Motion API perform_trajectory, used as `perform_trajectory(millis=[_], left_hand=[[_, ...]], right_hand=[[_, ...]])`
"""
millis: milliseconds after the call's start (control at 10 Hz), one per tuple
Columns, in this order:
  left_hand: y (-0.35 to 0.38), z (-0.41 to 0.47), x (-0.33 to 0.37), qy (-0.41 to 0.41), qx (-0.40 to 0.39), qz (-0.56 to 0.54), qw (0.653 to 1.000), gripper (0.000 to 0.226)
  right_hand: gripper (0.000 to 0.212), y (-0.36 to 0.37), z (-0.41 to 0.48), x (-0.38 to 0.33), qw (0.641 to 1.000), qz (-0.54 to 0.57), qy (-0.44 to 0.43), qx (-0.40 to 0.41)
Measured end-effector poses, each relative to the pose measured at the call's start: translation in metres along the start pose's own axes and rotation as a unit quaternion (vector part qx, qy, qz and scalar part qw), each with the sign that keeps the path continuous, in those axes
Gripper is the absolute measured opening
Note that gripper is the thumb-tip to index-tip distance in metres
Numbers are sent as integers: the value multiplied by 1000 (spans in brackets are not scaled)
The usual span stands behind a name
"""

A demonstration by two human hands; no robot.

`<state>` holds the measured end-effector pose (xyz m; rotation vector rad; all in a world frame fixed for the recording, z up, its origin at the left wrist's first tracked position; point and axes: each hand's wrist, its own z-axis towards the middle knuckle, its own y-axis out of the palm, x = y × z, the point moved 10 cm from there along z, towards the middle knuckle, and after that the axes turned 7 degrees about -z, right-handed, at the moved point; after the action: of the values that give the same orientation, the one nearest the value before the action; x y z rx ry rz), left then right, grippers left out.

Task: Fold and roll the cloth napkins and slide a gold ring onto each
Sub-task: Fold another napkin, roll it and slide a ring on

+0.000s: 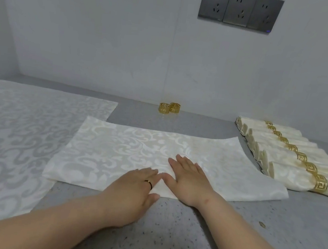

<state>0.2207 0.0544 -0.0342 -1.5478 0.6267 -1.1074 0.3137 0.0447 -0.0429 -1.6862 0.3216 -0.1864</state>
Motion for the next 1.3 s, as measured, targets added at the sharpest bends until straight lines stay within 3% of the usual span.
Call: perform_trajectory(millis=[100,200,300,400,600,800,1000,1100,1300], left_hand=[[5,-8,-17,-29,-28,7,999,135],[-2,-18,-37,-67,-33,9,997,142],[-16,-28,-58,-110,-5,4,994,108],[-27,-39,-82,-174,9,17,985,55],[-33,-47,-103,-263,38,20,964,64],[-48,-56,-120,-335,89,-22,938,81],[-75,-67,-153,-410,132,-69,900,83],[-84,-67,-160,-424,145,-114,887,68],[-84,-72,-176,-449,80,-161,875,52]], right_hand=[[61,0,-1,1,1000,3,7,-4],[62,1,-4,2,1000,9,9,-13],[62,-1,-10,15,1000,12,20,-18],[62,-4,-22,55,998,3,66,-12],[61,-7,-61,144,983,-11,181,-21],[60,-6,-70,147,982,-12,190,-14],[61,-4,-73,149,981,-6,194,-17],[61,-4,-74,148,980,-4,196,-18],[61,-5,-73,149,981,-3,196,-16]])
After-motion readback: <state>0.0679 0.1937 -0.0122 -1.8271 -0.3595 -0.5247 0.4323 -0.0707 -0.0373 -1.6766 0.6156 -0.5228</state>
